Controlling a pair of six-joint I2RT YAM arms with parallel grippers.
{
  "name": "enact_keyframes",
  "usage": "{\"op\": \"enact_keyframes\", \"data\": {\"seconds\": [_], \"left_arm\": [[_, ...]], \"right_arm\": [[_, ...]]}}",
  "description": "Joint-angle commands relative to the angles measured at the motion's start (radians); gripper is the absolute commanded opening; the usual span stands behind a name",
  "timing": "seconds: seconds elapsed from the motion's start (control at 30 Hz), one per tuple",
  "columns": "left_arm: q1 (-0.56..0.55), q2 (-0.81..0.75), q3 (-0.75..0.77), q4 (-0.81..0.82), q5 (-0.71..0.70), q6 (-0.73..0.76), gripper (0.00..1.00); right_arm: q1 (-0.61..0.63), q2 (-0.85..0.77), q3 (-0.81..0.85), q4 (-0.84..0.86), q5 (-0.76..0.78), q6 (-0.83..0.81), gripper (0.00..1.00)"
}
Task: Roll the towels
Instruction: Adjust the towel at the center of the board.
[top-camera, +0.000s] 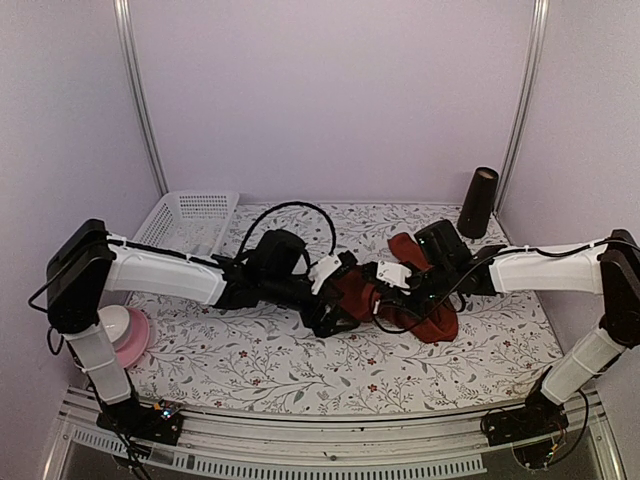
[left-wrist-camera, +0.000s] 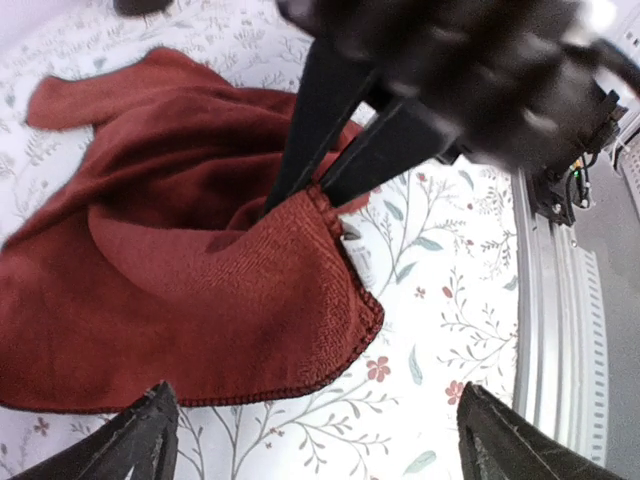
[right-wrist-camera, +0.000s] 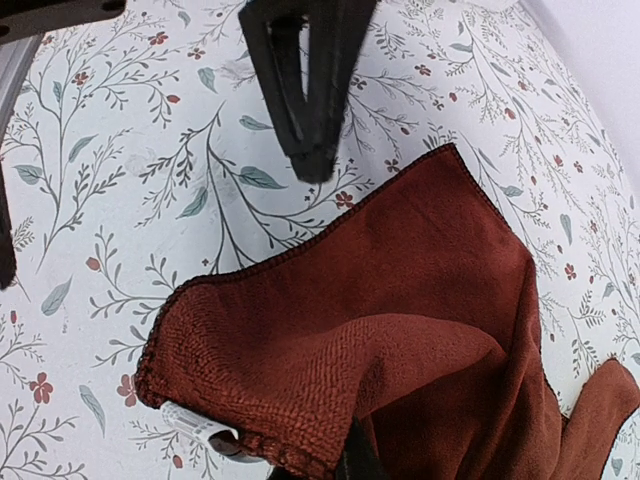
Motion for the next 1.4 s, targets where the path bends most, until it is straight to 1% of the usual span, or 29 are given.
{"op": "enact_keyframes", "data": {"seconds": [0.0,0.1,0.17,0.23,0.27,0.37,0.47,0.57,0.63,0.73,0.77,0.9,1.0,1.07,1.17,1.27,1.37], "left_arm": [[-0.062,-0.075,-0.131,0.211,-0.146,0.148,0.97],[-0.128,-0.084,-0.205,0.335,-0.297,0.235,0.97],[-0.181,-0.056,-0.233,0.422,-0.437,0.309,0.97],[-0.231,-0.008,-0.238,0.478,-0.585,0.386,0.97],[-0.255,0.017,-0.240,0.536,-0.666,0.432,0.97],[-0.311,0.104,-0.237,0.682,-0.838,0.553,0.96],[-0.357,0.174,-0.236,0.832,-0.935,0.657,0.90],[-0.386,0.239,-0.229,0.956,-1.018,0.760,0.76],[-0.404,0.269,-0.230,1.039,-1.060,0.823,0.70],[-0.422,0.297,-0.250,1.161,-1.060,0.890,0.58],[-0.427,0.299,-0.256,1.179,-1.050,0.897,0.54],[-0.427,0.289,-0.286,1.233,-0.987,0.886,0.47],[-0.417,0.276,-0.291,1.210,-0.926,0.861,0.45],[-0.406,0.282,-0.280,1.193,-0.914,0.862,0.45],[-0.388,0.288,-0.278,1.177,-0.878,0.858,0.49],[-0.372,0.293,-0.281,1.170,-0.846,0.850,0.50],[-0.371,0.311,-0.269,1.172,-0.840,0.878,0.50]], "right_arm": [[-0.041,0.021,0.047,-0.049,-0.057,0.010,0.03],[-0.061,0.040,0.072,-0.086,-0.096,0.018,0.03],[-0.067,0.053,0.084,-0.107,-0.116,0.018,0.04],[-0.070,0.064,0.093,-0.122,-0.129,0.018,0.04],[-0.071,0.067,0.097,-0.129,-0.136,0.017,0.04],[-0.077,0.078,0.105,-0.144,-0.144,0.017,0.04],[-0.084,0.081,0.110,-0.153,-0.152,0.017,0.04],[-0.095,0.085,0.114,-0.159,-0.164,0.019,0.05],[-0.100,0.089,0.116,-0.163,-0.171,0.022,0.05],[-0.108,0.099,0.126,-0.179,-0.188,0.024,0.05],[-0.110,0.102,0.130,-0.186,-0.198,0.024,0.05],[-0.116,0.113,0.142,-0.210,-0.220,0.021,0.05],[-0.119,0.131,0.157,-0.239,-0.245,0.015,0.06],[-0.121,0.146,0.170,-0.261,-0.263,0.014,0.06],[-0.124,0.174,0.192,-0.296,-0.283,0.008,0.07],[-0.128,0.194,0.206,-0.319,-0.293,0.003,0.08],[-0.138,0.202,0.217,-0.335,-0.317,0.008,0.09]]}}
